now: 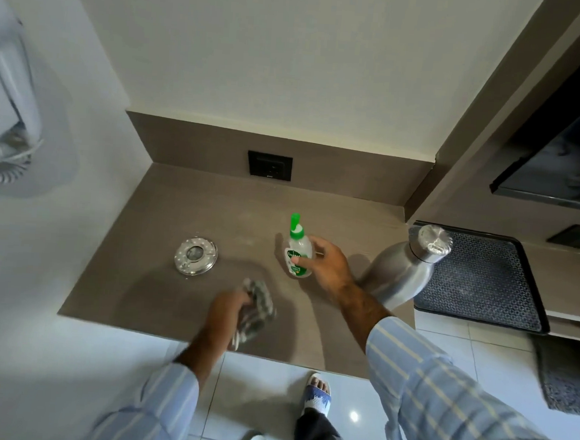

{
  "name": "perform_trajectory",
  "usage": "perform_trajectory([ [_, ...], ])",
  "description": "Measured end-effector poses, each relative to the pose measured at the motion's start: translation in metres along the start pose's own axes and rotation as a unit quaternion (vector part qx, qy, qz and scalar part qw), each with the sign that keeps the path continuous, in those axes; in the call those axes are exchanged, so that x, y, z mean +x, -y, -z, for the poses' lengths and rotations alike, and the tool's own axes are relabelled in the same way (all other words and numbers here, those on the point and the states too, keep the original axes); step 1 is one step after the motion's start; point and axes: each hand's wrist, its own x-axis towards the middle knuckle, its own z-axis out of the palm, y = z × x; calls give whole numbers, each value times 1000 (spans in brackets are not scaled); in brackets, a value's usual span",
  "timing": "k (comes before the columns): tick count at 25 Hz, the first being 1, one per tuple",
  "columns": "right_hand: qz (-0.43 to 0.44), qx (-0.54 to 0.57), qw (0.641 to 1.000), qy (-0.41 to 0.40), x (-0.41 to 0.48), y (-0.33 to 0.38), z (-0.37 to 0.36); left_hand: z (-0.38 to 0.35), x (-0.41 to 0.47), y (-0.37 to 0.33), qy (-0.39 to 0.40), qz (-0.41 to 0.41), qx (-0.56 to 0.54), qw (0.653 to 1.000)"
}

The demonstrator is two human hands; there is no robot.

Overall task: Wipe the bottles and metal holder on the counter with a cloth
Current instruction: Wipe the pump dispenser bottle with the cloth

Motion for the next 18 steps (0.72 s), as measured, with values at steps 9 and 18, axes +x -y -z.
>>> perform_trajectory([
  [9, -13, 27, 999, 36, -13, -33, -24, -34, 39, -19, 39, -10, -117, 992],
  [18, -18, 11, 999, 44, -14, -45, -32, -37, 37, -7, 19, -23, -180, 983],
])
